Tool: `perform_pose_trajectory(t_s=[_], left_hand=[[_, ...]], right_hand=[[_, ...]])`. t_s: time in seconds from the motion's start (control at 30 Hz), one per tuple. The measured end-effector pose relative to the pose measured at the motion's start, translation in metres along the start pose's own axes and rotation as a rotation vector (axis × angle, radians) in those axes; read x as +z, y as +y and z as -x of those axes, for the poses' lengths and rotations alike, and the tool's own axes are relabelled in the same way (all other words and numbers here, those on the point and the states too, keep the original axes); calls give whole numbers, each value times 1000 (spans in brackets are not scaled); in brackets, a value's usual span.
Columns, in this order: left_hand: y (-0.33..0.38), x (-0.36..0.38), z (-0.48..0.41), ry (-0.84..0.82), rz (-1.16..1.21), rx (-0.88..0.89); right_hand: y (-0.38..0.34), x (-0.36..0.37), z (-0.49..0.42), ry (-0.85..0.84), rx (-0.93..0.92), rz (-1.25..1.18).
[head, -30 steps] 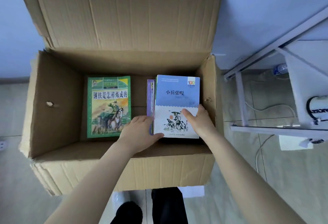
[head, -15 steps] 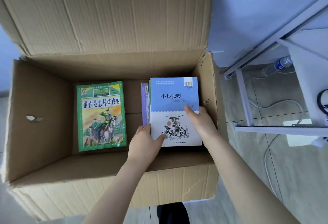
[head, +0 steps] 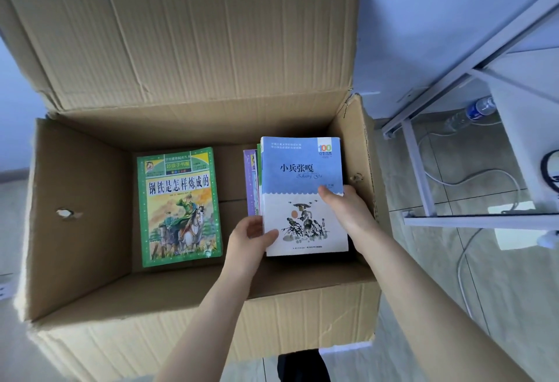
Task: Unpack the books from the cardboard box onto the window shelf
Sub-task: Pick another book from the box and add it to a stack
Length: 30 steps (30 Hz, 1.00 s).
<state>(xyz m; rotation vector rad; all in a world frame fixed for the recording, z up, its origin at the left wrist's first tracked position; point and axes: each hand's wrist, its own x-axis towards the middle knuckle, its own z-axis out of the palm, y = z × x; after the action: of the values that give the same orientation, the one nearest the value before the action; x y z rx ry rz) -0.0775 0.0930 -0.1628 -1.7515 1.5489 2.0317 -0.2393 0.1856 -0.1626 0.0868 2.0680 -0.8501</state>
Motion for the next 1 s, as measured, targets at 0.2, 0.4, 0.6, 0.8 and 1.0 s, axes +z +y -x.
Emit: perform_pose_trajectory(t_s=[0.2,0.4,0.6,0.8,1.0], left_hand=[[5,5,-1,-194,234,-223],[21,-17,-3,-289,358,-296],[27,-27,10,-365,296,-244],[48,-66,59,-356,315,-50],[78,-178,173,-233,307,213]], right_hand=[[1,-3,3,-43,-12,-50],[-2,-9,6,-67,-35,-47],[-9,-11,24,37,-66,-63],[-63,-25,74,-132,-228,-210],[-155,15,190,-341,-387,-82]])
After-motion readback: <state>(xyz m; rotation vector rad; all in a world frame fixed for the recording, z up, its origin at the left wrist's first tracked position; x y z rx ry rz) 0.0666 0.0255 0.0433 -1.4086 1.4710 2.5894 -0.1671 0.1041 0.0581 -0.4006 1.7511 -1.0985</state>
